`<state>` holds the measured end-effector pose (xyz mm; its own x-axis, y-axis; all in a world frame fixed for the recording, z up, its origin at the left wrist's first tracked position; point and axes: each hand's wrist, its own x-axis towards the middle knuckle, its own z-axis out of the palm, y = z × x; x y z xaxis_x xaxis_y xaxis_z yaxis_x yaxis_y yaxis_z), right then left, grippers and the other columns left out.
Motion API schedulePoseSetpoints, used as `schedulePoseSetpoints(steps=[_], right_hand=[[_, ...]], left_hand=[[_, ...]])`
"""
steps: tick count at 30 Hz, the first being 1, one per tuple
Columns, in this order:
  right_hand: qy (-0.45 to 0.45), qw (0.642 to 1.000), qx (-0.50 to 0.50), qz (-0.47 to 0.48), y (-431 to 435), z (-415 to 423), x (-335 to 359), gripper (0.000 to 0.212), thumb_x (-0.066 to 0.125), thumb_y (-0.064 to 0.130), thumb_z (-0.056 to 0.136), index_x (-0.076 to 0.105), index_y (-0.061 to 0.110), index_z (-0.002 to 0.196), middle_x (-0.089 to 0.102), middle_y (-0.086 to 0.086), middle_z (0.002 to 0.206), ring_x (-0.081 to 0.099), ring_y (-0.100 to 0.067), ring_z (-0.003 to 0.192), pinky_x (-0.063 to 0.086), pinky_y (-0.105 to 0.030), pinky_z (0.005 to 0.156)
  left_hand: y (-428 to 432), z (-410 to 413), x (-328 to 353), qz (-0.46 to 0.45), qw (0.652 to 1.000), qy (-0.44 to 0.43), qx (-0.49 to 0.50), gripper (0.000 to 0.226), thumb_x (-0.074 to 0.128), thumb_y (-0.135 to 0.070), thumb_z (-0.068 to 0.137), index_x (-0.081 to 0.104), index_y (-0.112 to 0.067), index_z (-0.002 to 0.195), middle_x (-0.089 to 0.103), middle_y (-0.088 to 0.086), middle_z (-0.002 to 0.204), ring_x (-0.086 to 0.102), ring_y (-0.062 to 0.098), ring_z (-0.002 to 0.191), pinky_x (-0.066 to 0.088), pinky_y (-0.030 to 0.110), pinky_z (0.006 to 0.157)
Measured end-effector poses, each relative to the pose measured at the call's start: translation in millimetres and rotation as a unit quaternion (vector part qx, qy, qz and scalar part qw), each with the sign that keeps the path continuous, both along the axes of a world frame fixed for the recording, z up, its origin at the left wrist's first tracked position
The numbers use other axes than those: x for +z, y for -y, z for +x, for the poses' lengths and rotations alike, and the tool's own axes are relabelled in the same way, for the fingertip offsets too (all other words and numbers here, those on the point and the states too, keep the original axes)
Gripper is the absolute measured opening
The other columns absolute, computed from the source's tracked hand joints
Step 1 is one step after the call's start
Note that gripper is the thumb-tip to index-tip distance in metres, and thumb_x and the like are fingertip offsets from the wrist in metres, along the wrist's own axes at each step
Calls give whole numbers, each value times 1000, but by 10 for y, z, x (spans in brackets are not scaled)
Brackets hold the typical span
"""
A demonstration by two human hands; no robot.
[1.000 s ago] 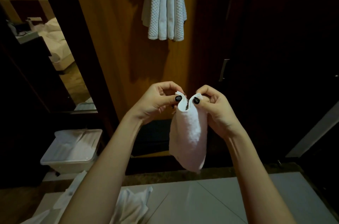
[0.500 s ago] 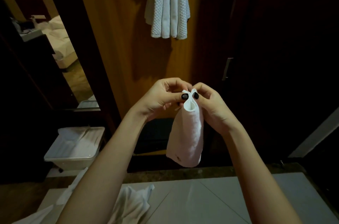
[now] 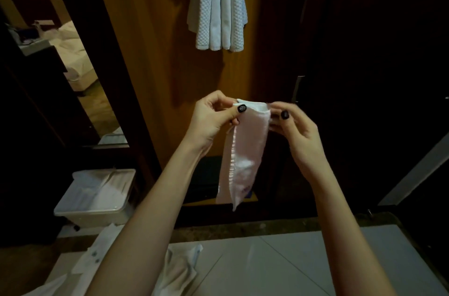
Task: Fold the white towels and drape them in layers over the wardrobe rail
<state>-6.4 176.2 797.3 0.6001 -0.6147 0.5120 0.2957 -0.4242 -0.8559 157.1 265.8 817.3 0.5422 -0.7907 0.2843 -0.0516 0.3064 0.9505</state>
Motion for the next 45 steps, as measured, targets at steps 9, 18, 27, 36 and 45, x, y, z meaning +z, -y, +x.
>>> schedulePoseSetpoints(steps=[9, 18, 27, 36, 45], right_hand=[[-121, 965, -146, -179, 40, 47, 148, 16, 70, 18, 88, 59, 20, 100, 63, 2, 101, 62, -12, 97, 54, -38, 85], [-59, 997, -42, 26, 23, 257, 86, 13, 66, 8, 90, 69, 7, 103, 70, -11, 98, 67, -12, 91, 53, -28, 78], [-29, 987, -140, 75, 209, 321, 191, 17, 66, 16, 90, 61, 1, 95, 63, -13, 90, 62, -21, 80, 51, -38, 70], [-12, 987, -123, 103, 307, 279, 158, 15, 66, 18, 92, 58, 7, 97, 63, -9, 93, 63, -20, 84, 53, -37, 74], [3, 989, 1, 149, 426, 216, 168, 12, 60, 12, 95, 56, 10, 106, 67, -7, 100, 68, -19, 88, 58, -36, 80]], left_hand=[[48, -79, 96, 2, 996, 91, 26, 24, 73, 2, 81, 55, -10, 70, 63, 0, 74, 54, 2, 50, 45, 16, 49], [-10, -50, 102, -20, 994, 101, 41, 22, 69, -1, 84, 54, -15, 93, 60, 3, 86, 54, 5, 51, 45, 17, 49], [-8, -271, -716, 46, 931, 300, 204, 15, 75, -16, 82, 61, -15, 89, 52, -5, 107, 49, 3, 99, 37, 9, 82], [118, -395, -819, 34, 956, 252, 146, 12, 70, -6, 84, 60, -5, 77, 61, 5, 77, 56, 11, 73, 45, 23, 66], [79, -518, -813, 46, 999, 15, 24, 40, 73, -9, 84, 50, -24, 113, 61, 5, 113, 66, 20, 93, 57, 31, 74]])
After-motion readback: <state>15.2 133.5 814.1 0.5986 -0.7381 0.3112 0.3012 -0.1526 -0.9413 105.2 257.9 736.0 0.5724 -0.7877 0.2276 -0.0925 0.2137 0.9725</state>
